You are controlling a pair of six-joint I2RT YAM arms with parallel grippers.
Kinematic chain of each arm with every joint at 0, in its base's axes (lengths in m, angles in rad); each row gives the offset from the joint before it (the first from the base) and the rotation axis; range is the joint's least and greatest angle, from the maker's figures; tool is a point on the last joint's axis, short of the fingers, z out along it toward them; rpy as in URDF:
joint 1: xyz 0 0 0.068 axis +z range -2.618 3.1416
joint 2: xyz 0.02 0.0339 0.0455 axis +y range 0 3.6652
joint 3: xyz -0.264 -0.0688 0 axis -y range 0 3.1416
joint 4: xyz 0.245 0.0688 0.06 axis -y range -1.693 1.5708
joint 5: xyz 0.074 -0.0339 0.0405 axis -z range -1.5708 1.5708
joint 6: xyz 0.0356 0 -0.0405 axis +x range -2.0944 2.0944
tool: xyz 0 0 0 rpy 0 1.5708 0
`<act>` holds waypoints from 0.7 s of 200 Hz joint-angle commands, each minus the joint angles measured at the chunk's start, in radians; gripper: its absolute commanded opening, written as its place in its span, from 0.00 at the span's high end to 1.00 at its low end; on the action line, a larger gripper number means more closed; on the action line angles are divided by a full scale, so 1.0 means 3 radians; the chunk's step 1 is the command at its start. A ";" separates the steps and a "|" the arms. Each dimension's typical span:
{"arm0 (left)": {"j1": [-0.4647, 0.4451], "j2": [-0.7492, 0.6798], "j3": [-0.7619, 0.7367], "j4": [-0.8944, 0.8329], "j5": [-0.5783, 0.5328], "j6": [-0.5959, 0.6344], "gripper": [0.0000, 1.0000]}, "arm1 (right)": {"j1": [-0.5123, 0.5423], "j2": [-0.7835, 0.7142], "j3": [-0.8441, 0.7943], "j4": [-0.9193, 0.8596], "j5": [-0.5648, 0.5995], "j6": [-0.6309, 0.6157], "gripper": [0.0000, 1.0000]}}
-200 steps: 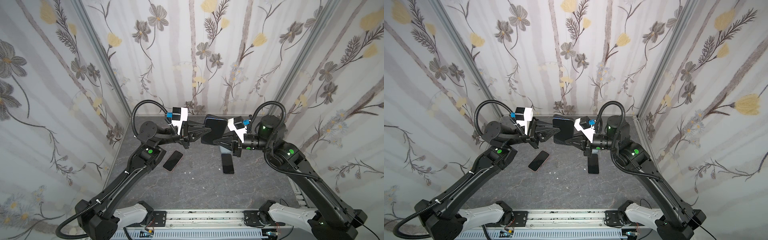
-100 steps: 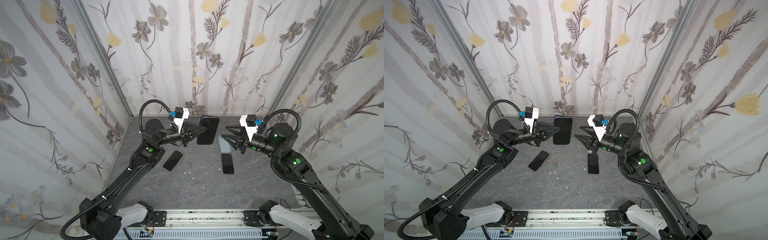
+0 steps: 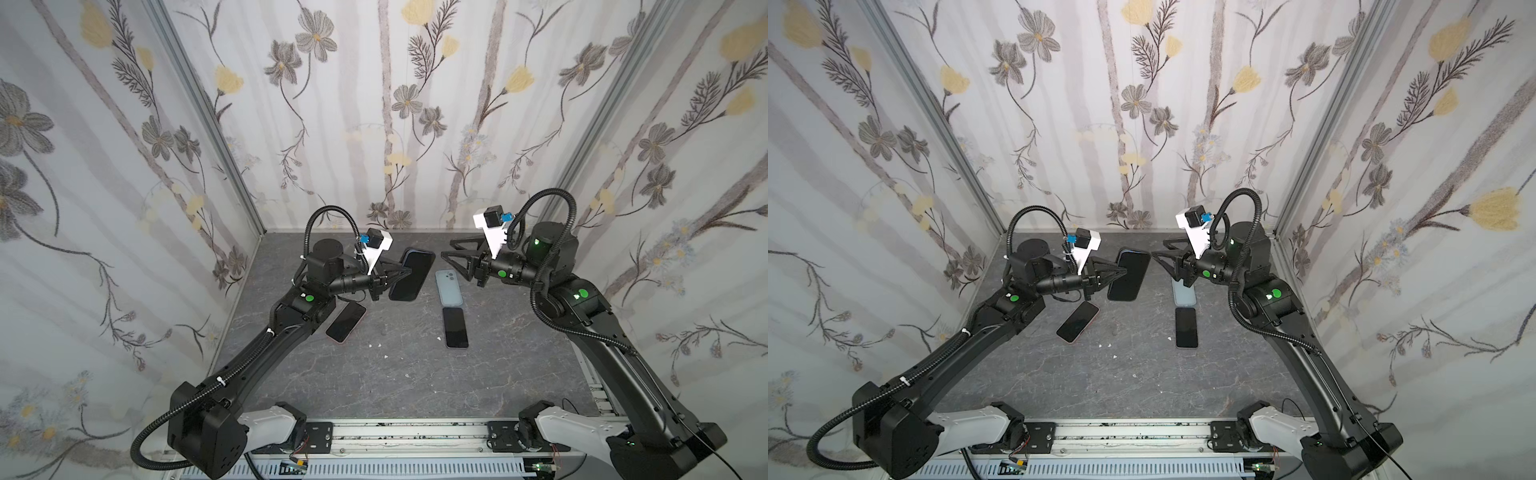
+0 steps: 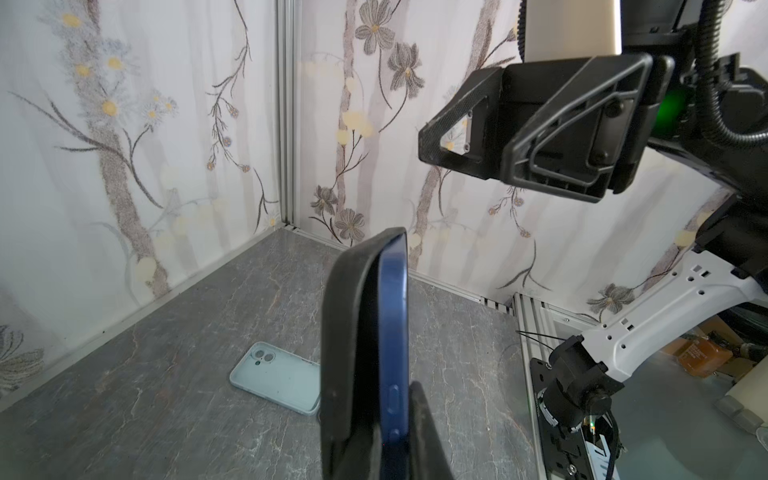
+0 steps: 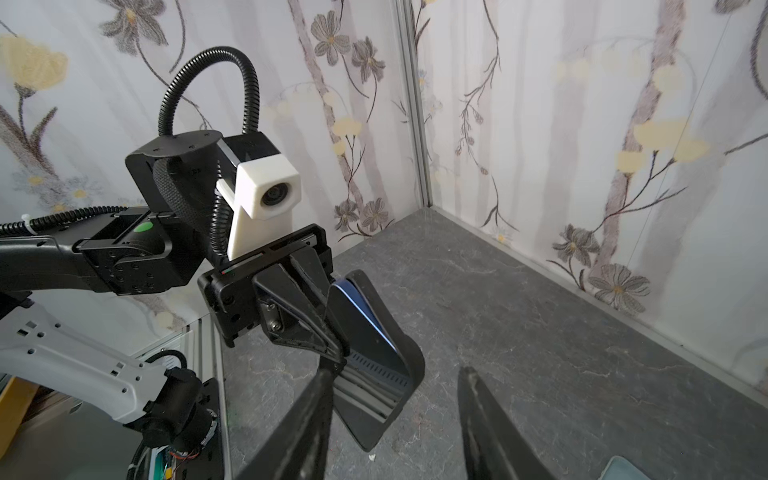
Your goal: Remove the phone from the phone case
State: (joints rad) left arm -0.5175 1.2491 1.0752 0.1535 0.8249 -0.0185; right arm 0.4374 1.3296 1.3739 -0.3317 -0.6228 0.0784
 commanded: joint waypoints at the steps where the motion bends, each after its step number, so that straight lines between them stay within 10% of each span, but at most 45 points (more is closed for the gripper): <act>1: -0.0042 -0.0024 -0.0019 0.0076 -0.0007 0.0232 1.00 | -0.0001 0.0152 0.0123 -0.0321 -0.0125 0.0007 0.49; 140: -0.0575 -0.0385 -0.0409 -0.0128 -0.0609 0.1767 1.00 | 0.0168 0.0357 0.0570 -0.0969 -0.0508 -0.0594 0.44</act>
State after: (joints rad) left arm -0.6807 1.1423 0.9592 0.0708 0.6659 0.4061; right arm 0.4702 1.4223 1.5185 -0.5491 -0.7357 -0.0139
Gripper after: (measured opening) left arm 0.084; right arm 0.564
